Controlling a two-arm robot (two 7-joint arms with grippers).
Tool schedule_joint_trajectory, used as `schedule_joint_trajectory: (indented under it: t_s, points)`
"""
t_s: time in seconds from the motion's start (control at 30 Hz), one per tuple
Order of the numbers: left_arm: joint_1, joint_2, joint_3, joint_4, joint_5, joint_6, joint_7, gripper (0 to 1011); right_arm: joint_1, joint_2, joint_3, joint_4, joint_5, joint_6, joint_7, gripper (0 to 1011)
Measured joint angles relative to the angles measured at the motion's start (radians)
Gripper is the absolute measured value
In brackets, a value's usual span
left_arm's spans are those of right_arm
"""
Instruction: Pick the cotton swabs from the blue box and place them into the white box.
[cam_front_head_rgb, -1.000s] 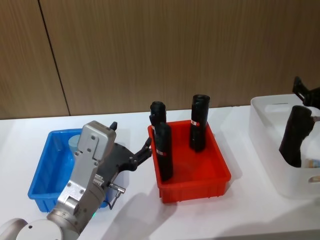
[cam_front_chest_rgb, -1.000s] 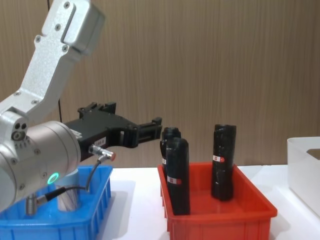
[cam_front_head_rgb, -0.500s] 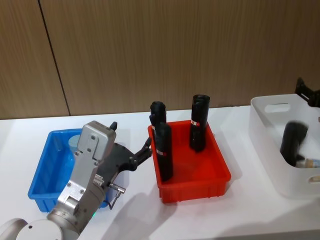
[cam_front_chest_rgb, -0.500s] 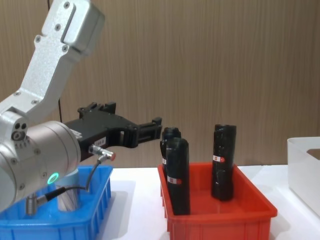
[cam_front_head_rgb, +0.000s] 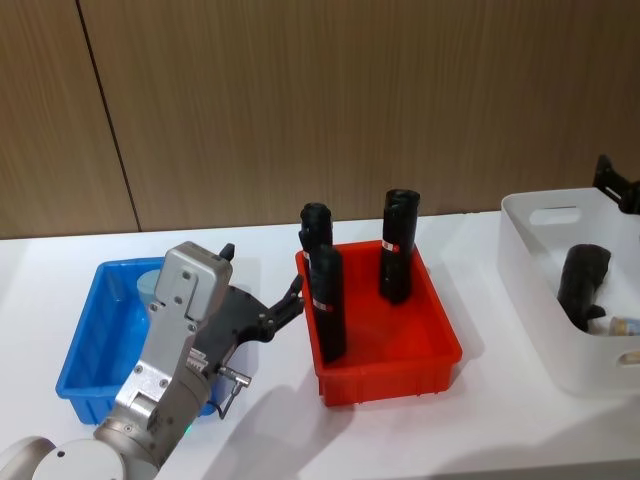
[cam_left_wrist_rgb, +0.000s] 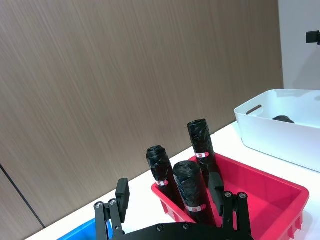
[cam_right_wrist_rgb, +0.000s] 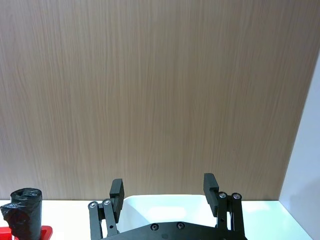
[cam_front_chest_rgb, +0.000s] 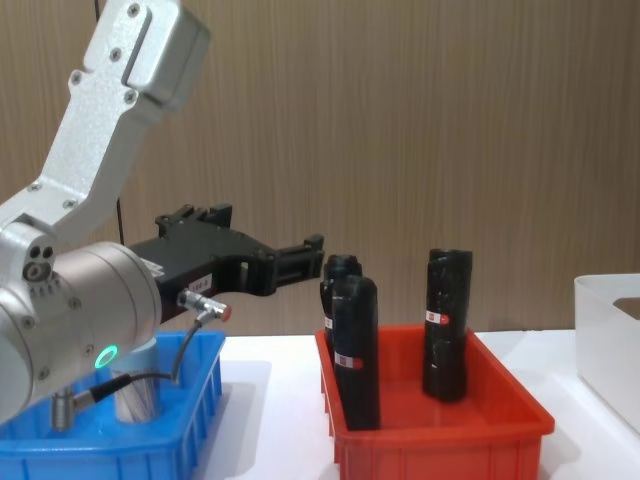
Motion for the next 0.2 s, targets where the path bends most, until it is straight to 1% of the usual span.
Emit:
schedule_joint_trajectory:
  t_s: [0.2]
  points:
    - [0.000, 0.000, 0.000, 0.000, 0.000, 0.000, 0.000, 1004, -0.001, 0.001, 0.001, -0.001, 0.000, 0.000, -0.001, 1002]
